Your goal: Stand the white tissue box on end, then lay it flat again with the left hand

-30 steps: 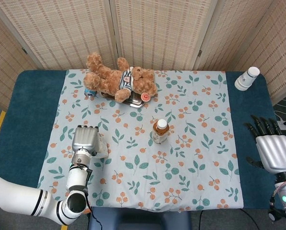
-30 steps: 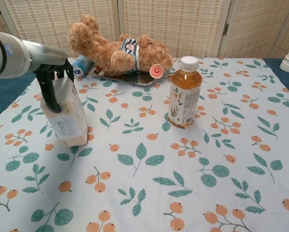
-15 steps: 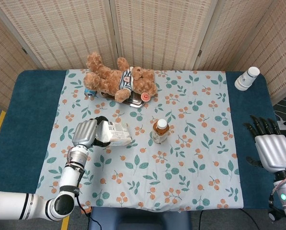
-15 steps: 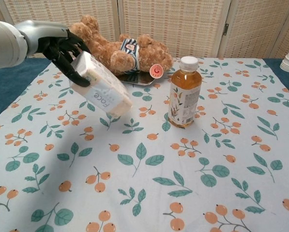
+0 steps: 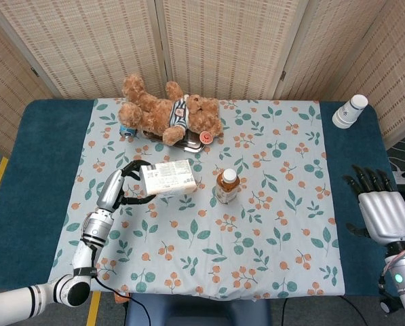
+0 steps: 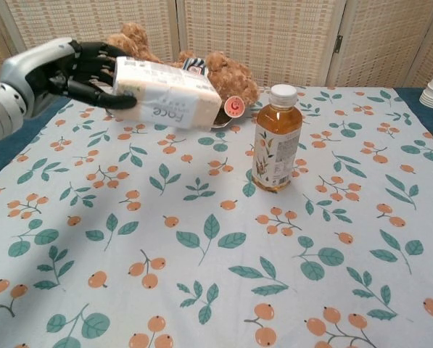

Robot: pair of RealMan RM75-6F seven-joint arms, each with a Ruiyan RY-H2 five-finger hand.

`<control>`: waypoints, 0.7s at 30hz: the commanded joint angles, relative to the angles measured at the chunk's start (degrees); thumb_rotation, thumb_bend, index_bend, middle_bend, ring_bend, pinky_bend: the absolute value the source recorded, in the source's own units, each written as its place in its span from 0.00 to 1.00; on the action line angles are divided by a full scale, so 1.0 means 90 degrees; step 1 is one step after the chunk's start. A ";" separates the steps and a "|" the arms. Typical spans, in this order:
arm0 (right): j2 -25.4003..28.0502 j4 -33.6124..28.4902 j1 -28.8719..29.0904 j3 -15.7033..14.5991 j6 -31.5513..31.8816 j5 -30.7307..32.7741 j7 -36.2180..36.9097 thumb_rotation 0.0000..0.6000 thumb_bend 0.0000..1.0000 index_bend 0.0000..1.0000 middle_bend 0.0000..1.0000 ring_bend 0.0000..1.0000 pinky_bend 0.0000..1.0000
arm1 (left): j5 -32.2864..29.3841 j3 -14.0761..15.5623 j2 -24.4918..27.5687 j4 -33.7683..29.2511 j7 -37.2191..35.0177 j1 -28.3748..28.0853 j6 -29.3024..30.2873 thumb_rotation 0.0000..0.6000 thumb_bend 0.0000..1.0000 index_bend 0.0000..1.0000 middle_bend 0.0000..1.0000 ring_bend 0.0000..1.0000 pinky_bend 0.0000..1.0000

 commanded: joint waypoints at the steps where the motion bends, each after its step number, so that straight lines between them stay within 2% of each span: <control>1: -0.0015 0.0011 0.0011 -0.0011 -0.0016 0.0014 -0.0019 1.00 0.12 0.14 0.00 0.00 0.00 | 0.0608 0.0338 -0.0769 0.1063 -0.0803 0.0447 0.0236 1.00 0.20 0.41 0.57 0.33 0.39; 5: -0.0044 0.0021 0.0035 -0.0019 -0.0026 0.0039 -0.0059 1.00 0.12 0.14 0.00 0.00 0.00 | 0.0811 0.0425 -0.1032 0.1566 -0.1092 0.0489 0.0227 1.00 0.19 0.41 0.57 0.33 0.39; 21: -0.0083 0.0028 0.0080 -0.0047 -0.0036 0.0104 -0.0118 1.00 0.12 0.14 0.00 0.00 0.00 | 0.1156 0.0695 -0.1537 0.2796 -0.1506 0.0595 -0.0080 1.00 0.19 0.41 0.57 0.33 0.39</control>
